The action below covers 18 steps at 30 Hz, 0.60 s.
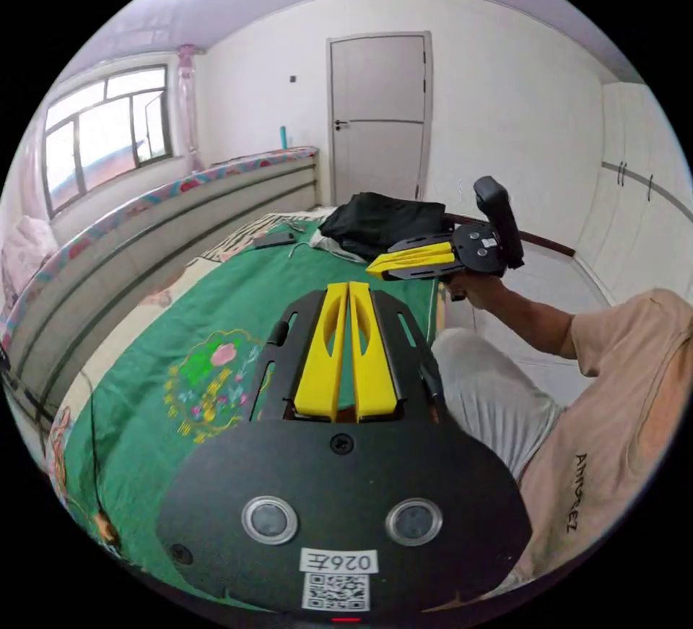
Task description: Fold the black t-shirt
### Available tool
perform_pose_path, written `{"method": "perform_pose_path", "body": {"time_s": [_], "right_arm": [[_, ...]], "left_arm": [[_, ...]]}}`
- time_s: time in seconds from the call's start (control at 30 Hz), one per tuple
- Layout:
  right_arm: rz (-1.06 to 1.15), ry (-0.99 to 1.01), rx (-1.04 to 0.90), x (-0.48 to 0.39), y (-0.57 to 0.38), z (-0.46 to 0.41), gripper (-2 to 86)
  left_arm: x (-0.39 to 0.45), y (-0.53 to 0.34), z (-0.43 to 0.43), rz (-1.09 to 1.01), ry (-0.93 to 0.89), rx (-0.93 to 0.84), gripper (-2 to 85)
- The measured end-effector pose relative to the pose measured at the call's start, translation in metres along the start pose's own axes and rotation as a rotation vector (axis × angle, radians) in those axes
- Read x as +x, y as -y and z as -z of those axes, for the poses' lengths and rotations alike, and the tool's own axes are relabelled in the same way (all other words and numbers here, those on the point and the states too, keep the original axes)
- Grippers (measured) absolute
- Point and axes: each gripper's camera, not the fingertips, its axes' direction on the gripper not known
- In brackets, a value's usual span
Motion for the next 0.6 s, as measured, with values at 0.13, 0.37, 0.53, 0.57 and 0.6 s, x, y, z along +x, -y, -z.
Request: {"method": "perform_pose_path", "body": {"time_s": [0.13,0.37,0.53,0.57,0.6], "right_arm": [[-0.167,-0.127,-0.021,0.126,-0.063,0.015,-1.0],[-0.396,-0.23,-0.01,0.302,-0.139,0.043,5.0],[-0.48,-0.285,-0.08,0.41,-0.173,0.042,11.3],[-0.488,-0.294,-0.081,0.421,-0.176,0.042,11.9],[-0.502,-0.321,-0.085,0.44,-0.183,0.041,13.4]], "left_arm": [[-0.004,0.077,-0.112,-0.018,-0.106,-0.047,6.0],[-0.028,0.18,-0.307,0.043,-0.239,-0.204,17.0],[-0.069,0.214,-0.393,0.126,-0.135,-0.252,22.7],[-0.085,0.216,-0.41,0.176,-0.134,-0.258,23.6],[-0.101,0.216,-0.426,0.228,-0.155,-0.259,24.1]]}}
